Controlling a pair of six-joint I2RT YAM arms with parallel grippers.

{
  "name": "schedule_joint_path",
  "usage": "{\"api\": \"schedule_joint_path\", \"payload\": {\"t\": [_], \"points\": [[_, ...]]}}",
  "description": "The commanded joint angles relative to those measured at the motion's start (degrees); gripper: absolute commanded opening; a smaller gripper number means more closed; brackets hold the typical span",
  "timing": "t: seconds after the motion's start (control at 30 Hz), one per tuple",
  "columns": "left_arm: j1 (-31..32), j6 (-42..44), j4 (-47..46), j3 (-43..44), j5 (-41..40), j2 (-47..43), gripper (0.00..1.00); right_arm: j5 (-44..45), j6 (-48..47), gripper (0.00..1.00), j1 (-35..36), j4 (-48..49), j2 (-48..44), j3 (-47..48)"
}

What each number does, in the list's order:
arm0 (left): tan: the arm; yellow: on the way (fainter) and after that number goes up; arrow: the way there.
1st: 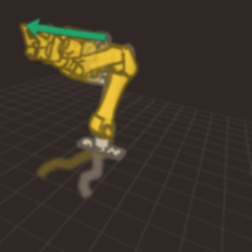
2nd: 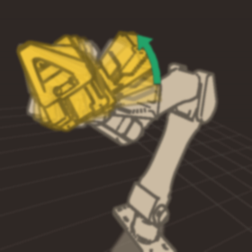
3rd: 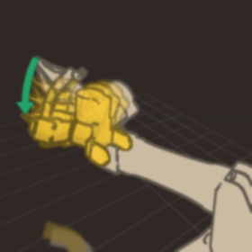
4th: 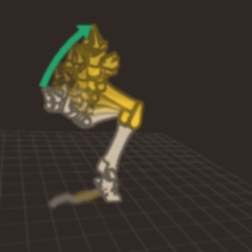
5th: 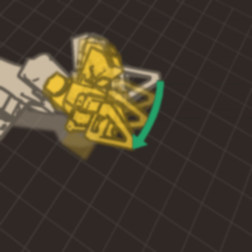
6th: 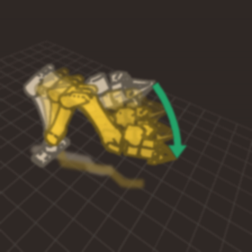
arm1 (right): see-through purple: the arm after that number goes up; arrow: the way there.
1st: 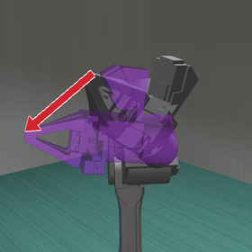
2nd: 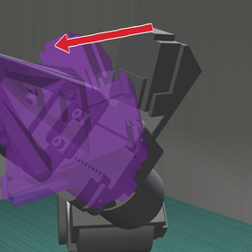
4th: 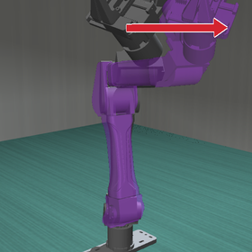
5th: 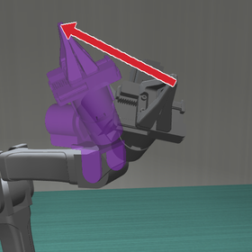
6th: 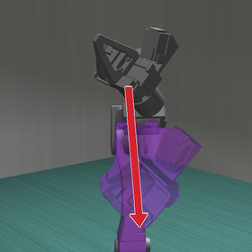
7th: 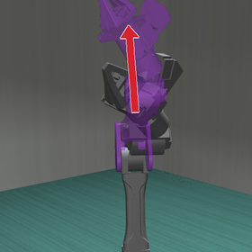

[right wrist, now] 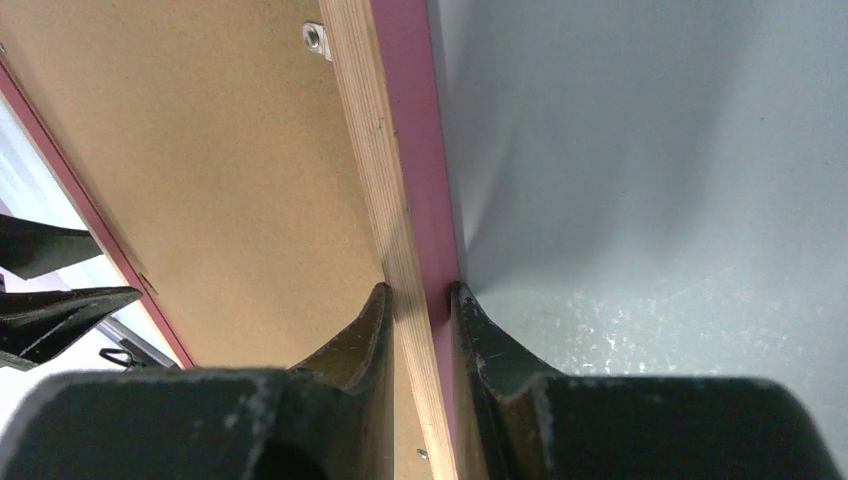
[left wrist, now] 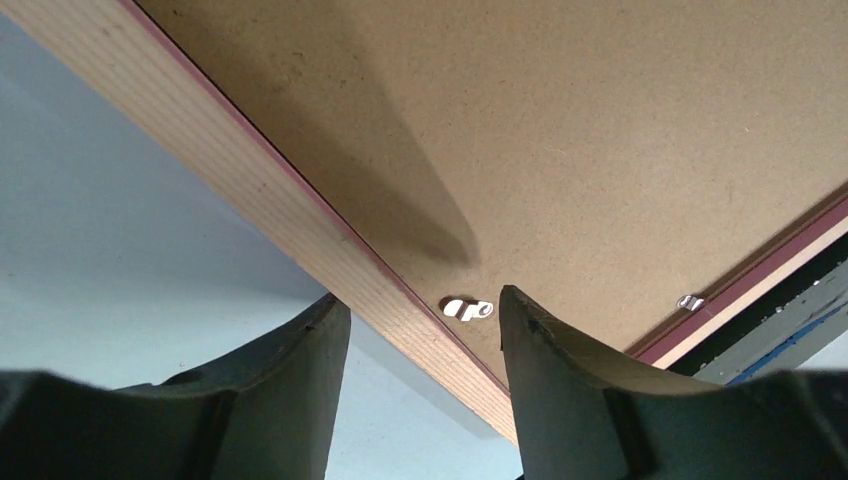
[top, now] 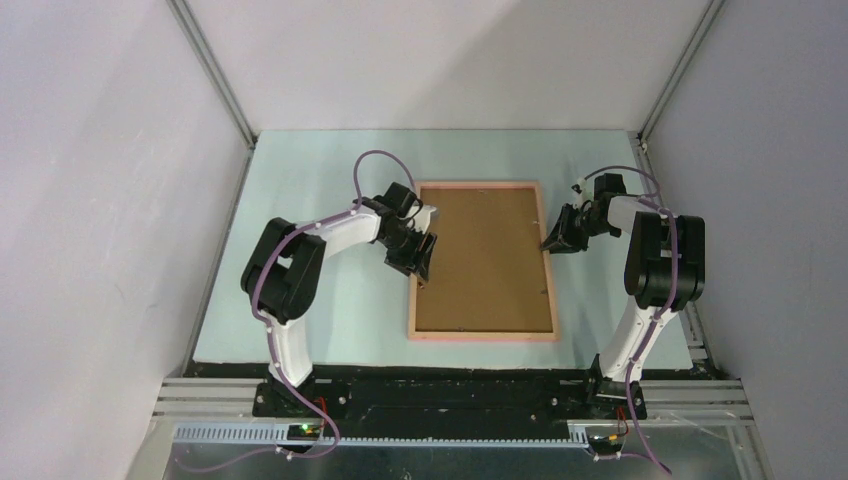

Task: Put the photo into the frame

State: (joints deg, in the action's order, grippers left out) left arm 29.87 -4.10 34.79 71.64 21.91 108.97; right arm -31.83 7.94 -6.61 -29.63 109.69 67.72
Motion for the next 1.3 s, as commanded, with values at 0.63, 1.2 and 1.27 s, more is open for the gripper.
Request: {"api": "schedule_joint_path", "payload": {"t": [0.63, 1.2, 1.27], "points": [[2.3, -0.1, -1.4, -1.2, -5.2, 1.9, 0.54, 0.1, 2.3, 0.00, -0.9, 2.0, -0.6, -0.8], [4.5, 2.2, -1.4, -3.6, -6.9, 0.6, 0.51, 0.5, 1.9, 0.00, -1.8, 2.1, -0.7, -0.8], [4.9, 2.5, -1.4, -3.9, -7.2, 0.3, 0.51, 0.6, 2.0, 0.00, -1.9, 2.1, -0.7, -0.8]]}}
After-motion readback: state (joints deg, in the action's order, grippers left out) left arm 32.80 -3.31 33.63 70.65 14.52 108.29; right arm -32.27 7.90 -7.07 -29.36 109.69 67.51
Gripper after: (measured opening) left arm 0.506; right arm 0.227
